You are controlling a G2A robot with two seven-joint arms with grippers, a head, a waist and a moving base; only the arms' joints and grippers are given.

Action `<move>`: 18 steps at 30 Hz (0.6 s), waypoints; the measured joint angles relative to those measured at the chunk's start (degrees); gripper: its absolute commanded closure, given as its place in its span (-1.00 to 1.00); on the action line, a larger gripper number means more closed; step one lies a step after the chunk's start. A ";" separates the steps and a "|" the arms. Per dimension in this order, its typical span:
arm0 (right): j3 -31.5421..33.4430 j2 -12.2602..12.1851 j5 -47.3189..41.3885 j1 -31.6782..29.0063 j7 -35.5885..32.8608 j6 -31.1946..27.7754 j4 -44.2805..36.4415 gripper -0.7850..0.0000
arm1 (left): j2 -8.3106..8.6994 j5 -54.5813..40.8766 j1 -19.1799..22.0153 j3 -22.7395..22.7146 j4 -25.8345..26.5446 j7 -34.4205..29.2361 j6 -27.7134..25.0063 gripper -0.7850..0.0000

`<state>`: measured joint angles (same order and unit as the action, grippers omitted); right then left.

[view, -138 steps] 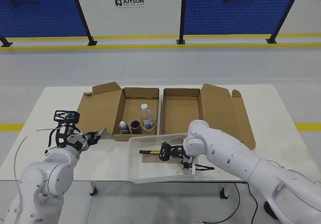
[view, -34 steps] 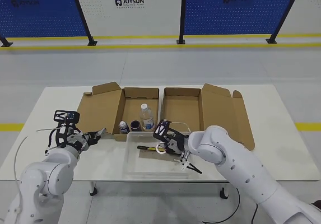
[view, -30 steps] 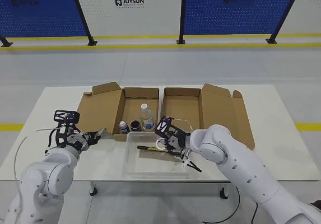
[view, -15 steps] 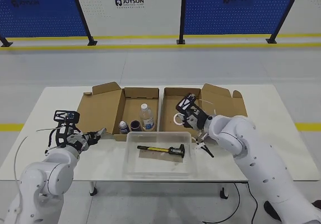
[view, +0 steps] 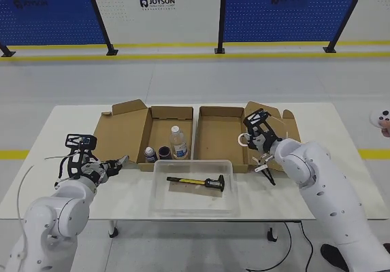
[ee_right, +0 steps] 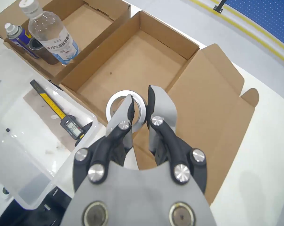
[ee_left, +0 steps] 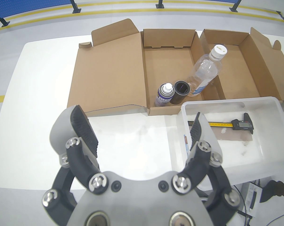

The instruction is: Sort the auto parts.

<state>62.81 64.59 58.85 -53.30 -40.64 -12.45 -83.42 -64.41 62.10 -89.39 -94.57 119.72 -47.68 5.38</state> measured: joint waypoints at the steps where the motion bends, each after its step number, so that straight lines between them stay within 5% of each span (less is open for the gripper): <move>1: 0.03 0.02 0.03 0.00 0.29 -0.12 0.44 1.00 | 0.00 0.00 0.00 0.00 0.00 0.00 0.00 -1.00; 18: -0.29 0.16 0.09 0.06 0.72 -0.65 1.07 1.00 | 0.00 0.00 0.00 0.00 0.00 0.00 0.00 -1.00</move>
<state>62.52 64.76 58.94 -53.24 -39.92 -13.10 -82.35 -64.41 62.10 -89.39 -94.57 119.72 -47.68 5.38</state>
